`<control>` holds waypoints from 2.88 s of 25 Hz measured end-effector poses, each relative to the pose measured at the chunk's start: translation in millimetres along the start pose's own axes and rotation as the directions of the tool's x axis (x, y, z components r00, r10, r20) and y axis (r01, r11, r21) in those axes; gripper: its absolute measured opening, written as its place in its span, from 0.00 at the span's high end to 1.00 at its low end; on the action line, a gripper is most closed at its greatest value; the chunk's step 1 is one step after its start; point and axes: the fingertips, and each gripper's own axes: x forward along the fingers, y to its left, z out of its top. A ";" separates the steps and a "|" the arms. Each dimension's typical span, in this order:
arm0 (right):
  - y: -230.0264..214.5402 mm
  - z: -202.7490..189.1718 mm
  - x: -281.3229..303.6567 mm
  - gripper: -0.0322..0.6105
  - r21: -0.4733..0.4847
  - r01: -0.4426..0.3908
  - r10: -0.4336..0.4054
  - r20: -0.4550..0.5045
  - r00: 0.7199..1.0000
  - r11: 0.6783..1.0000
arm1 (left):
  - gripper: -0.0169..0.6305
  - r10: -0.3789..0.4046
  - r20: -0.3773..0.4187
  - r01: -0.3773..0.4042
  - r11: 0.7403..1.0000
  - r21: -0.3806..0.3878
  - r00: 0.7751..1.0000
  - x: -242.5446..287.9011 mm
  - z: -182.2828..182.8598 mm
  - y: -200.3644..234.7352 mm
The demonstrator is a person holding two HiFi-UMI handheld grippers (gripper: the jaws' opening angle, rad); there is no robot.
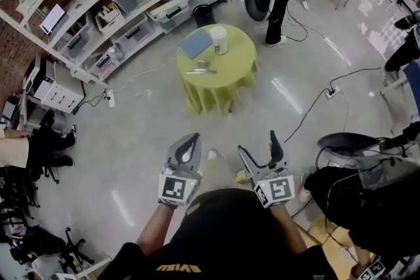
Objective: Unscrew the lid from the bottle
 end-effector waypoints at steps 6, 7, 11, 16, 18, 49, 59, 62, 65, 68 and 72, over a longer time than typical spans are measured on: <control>3.0 -21.9 19.3 0.30 0.006 -0.036 0.037 -0.052 0.998 0.999 | 0.95 0.003 -0.038 -0.004 1.000 -0.031 0.999 13.1 -24.4 7.0; 1.1 -25.1 22.5 0.30 0.007 -0.037 0.037 -0.066 0.997 0.999 | 0.95 0.000 -0.045 -0.002 0.999 -0.036 0.999 17.9 -27.4 8.8; -15.2 -30.1 40.2 0.32 0.008 -0.024 0.025 -0.097 0.995 1.000 | 0.95 -0.015 -0.058 0.013 0.999 -0.035 0.998 47.3 -31.9 19.0; -43.9 -21.5 80.6 0.34 0.001 -0.019 0.019 -0.110 0.994 1.000 | 0.95 -0.012 -0.048 0.009 0.998 -0.056 0.999 95.3 -23.7 38.0; -52.4 -13.1 104.9 0.35 -0.020 -0.030 0.028 -0.107 0.994 0.999 | 0.95 -0.016 -0.044 0.013 0.998 -0.059 0.999 117.3 -20.8 52.3; -160.9 43.8 481.6 0.40 -0.149 -0.093 0.052 -0.258 0.965 0.985 | 0.95 -0.081 -0.017 0.077 0.979 -0.189 0.997 403.0 -51.3 299.1; -203.1 -16.3 558.0 0.40 -0.193 -0.369 0.235 -0.495 0.837 0.909 | 0.94 -0.070 -0.196 0.040 0.987 -0.155 0.978 461.3 -128.9 273.9; -220.7 -43.6 594.6 0.40 -0.233 -0.499 0.271 -0.616 0.740 0.834 | 0.83 -0.090 -0.253 0.036 0.977 -0.209 0.963 494.8 -167.4 267.2; -223.6 -75.3 623.4 0.40 -0.222 -0.600 0.312 -0.689 0.654 0.769 | 0.68 -0.069 -0.302 0.004 0.978 -0.210 0.951 518.3 -209.7 271.7; -224.2 -98.2 638.5 0.40 -0.178 -0.681 0.331 -0.769 0.547 0.711 | 0.53 -0.017 -0.381 -0.032 0.992 -0.123 0.924 533.9 -245.2 268.0; -227.5 -120.3 645.3 0.42 -0.144 -0.719 0.297 -0.842 0.450 0.680 | 0.38 0.034 -0.415 -0.057 0.998 -0.041 0.909 554.2 -277.6 252.4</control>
